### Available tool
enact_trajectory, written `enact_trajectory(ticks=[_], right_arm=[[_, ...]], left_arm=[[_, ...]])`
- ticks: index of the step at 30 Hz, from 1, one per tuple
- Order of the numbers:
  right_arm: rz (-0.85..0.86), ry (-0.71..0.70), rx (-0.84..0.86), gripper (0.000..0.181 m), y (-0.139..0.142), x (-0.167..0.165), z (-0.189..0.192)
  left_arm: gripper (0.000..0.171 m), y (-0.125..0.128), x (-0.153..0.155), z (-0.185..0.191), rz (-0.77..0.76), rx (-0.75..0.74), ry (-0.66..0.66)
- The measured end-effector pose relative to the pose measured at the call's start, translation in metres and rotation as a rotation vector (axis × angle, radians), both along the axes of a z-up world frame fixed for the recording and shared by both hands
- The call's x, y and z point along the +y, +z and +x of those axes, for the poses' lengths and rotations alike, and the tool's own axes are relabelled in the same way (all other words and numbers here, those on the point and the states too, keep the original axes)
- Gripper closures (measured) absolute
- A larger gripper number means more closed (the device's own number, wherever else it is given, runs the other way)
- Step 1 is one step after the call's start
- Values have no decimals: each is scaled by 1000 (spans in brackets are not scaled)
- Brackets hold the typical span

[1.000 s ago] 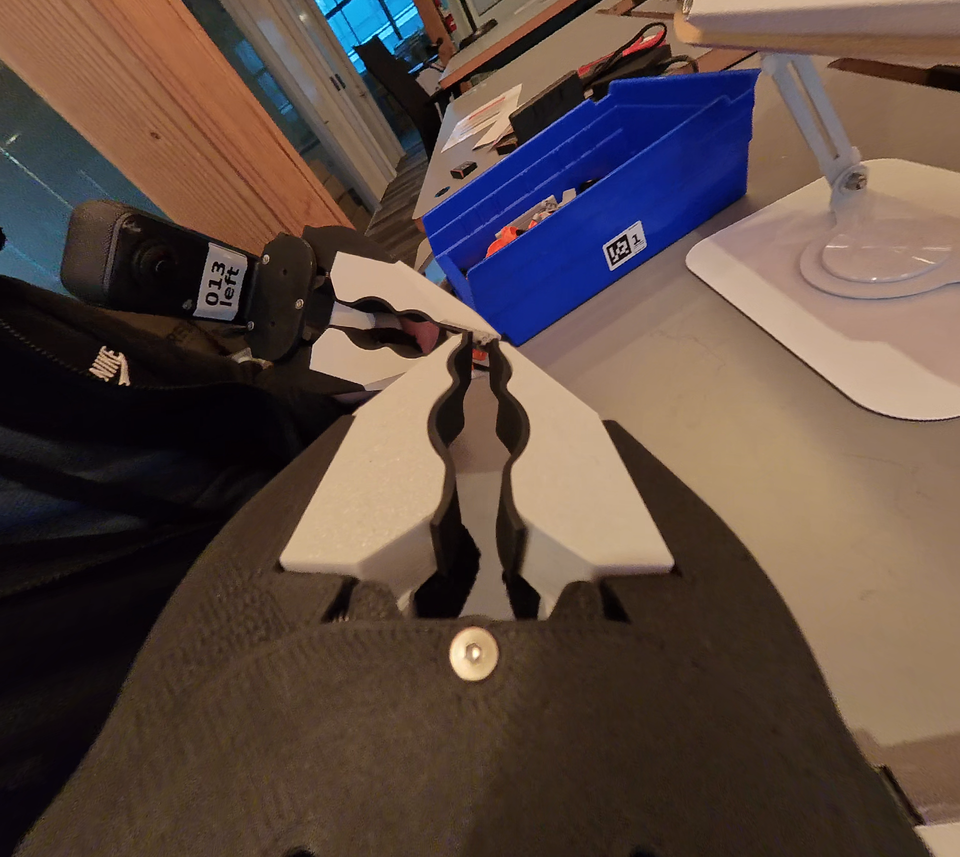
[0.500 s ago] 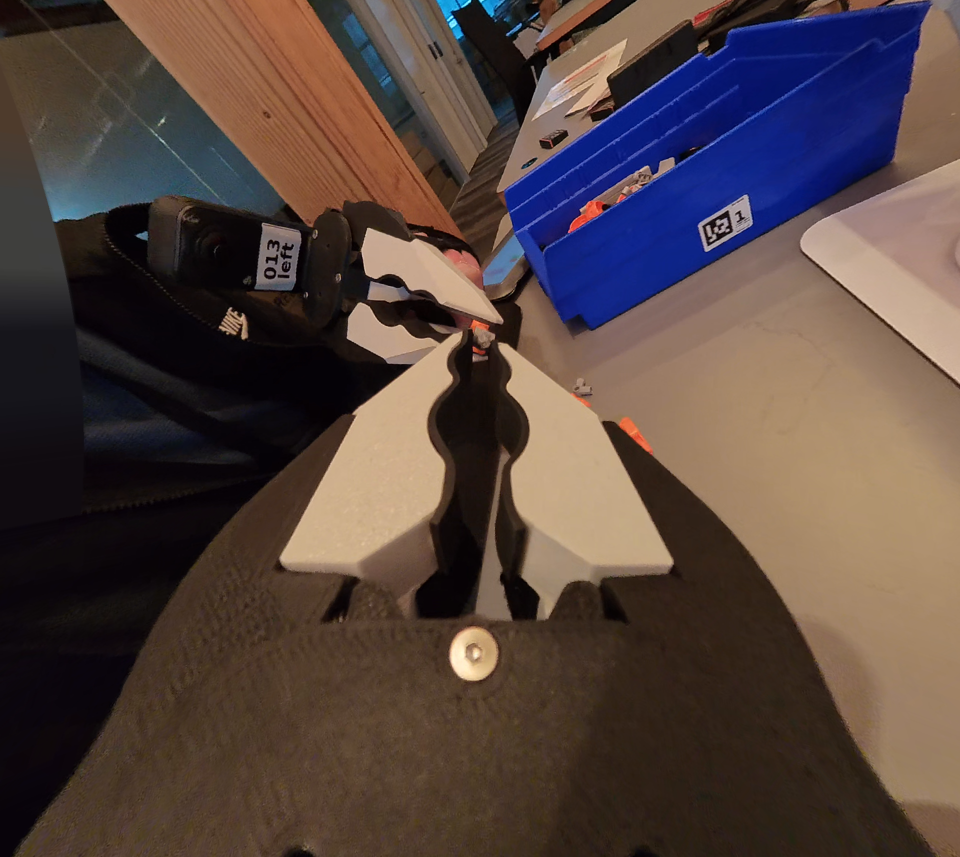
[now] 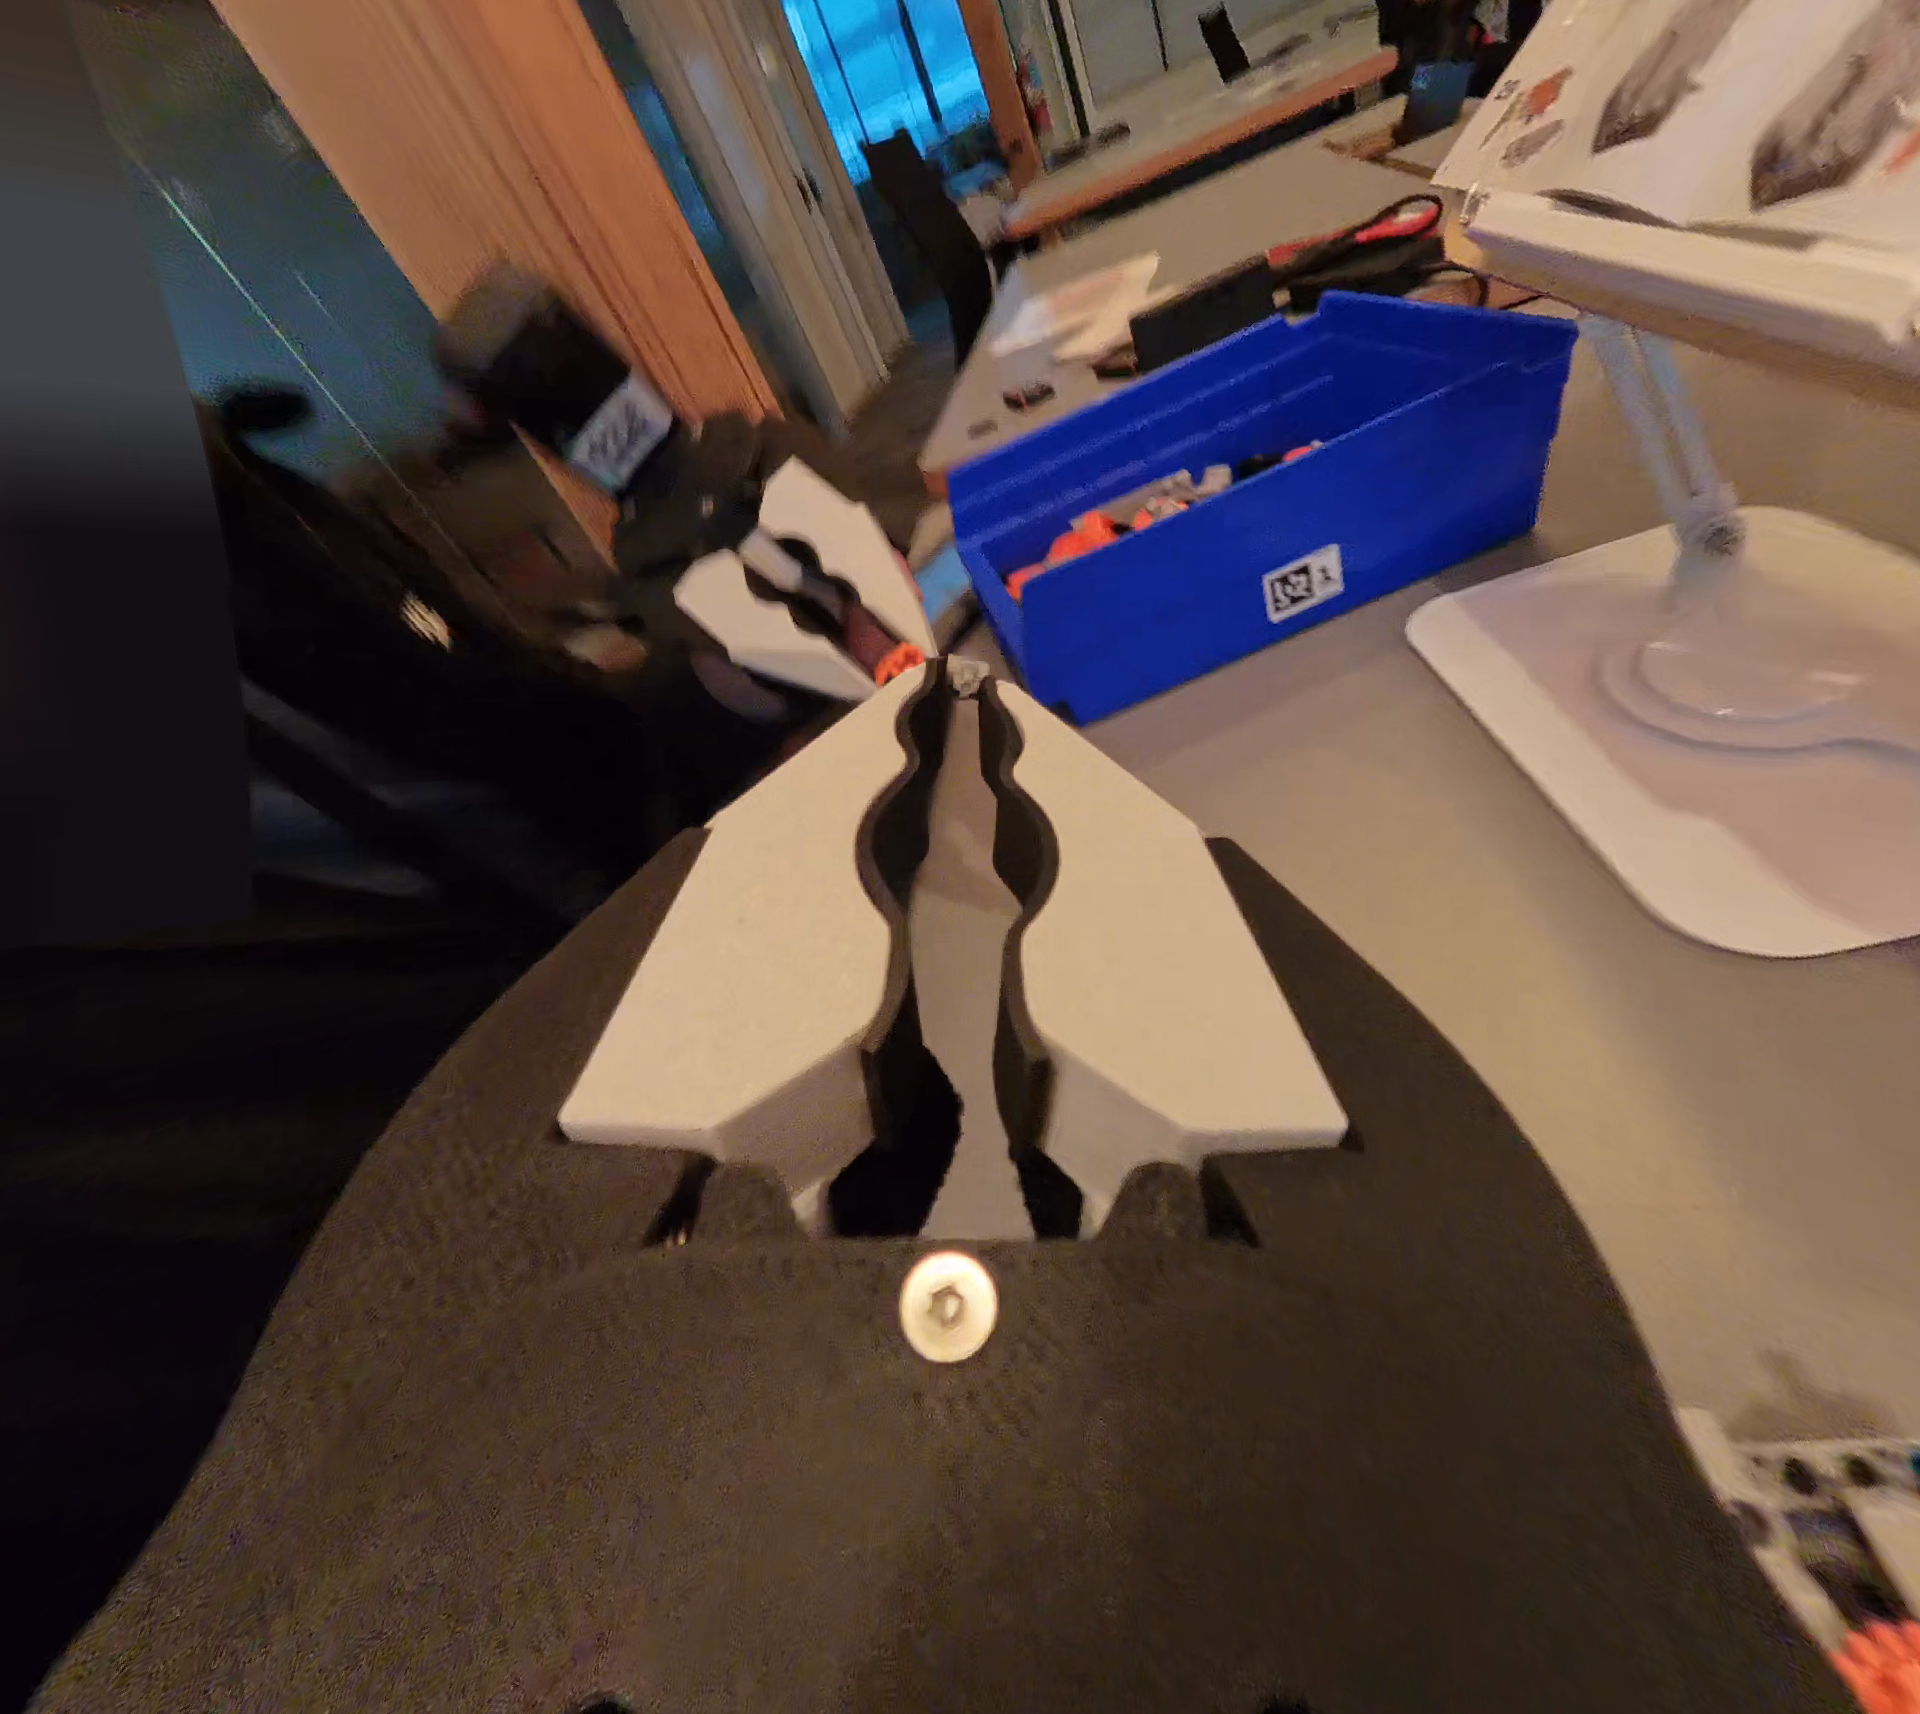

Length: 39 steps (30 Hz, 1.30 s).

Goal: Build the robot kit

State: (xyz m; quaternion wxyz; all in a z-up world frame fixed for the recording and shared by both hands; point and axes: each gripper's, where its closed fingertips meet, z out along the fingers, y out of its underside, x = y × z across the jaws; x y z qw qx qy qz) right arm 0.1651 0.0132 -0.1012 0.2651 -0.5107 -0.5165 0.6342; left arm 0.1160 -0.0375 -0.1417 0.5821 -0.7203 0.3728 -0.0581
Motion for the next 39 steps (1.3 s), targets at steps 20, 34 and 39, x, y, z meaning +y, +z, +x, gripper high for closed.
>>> enact_trajectory(ticks=[20,34,39], right_arm=[[255,178,-39,178,-26,-58,-16],[262,175,-115,177,-34,-56,-15],[257,188,-136,177,-38,-56,-14]], left_arm=[[162,-4,-21,29,-436,-661,-481],[162,-10,-16,29,-363,-556,-416],[162,-14,-16,30,-316,-468,-388]])
